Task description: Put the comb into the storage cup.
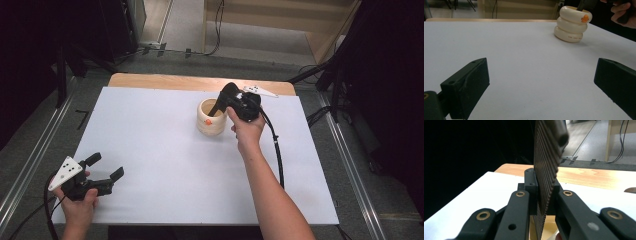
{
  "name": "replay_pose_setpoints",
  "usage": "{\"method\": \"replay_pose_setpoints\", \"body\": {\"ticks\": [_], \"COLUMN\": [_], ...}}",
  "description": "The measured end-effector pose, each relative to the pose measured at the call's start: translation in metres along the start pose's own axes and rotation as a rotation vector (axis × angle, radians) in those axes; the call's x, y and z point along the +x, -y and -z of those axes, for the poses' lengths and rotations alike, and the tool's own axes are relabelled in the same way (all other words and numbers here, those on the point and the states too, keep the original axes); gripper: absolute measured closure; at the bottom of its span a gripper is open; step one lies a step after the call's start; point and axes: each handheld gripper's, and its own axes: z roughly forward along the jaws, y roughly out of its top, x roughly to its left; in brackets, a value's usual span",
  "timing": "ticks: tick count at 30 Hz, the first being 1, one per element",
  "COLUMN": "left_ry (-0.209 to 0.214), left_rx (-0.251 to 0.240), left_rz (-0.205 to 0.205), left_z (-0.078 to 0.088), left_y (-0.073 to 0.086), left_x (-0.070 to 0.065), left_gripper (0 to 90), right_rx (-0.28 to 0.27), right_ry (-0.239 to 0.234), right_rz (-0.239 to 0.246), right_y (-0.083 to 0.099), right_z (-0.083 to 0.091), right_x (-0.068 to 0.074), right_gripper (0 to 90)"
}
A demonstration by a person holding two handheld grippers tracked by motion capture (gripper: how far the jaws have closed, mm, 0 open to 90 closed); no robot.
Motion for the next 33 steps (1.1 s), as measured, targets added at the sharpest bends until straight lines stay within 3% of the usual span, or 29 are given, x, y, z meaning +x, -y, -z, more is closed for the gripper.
{"method": "replay_pose_setpoints", "body": {"ticks": [13,19,24,29,33], "left_ry": [0.0,-0.002,-0.005,-0.005,-0.004], "left_rx": [0.002,0.004,0.004,0.005,0.006], "left_rz": [0.001,-0.002,-0.004,-0.003,-0.002], "left_z": [0.0,0.0,0.0,0.0,0.0], "left_y": [0.0,0.0,0.0,0.0,0.0], "left_x": [0.0,0.0,0.0,-0.001,-0.001], "left_gripper": [0.0,0.0,0.0,0.0,0.0], "right_rx": [0.002,0.005,0.023,0.042,0.045], "right_ry": [-0.008,0.019,0.036,0.045,0.048], "right_rz": [-0.104,-0.139,-0.134,-0.109,-0.082], "right_y": [0.004,0.005,0.009,0.012,0.009], "right_z": [-0.008,-0.01,-0.011,-0.013,-0.009], "right_x": [-0.007,-0.013,-0.016,-0.017,-0.018], "right_gripper": [82.5,81.5,70.2,48.2,43.7]}}
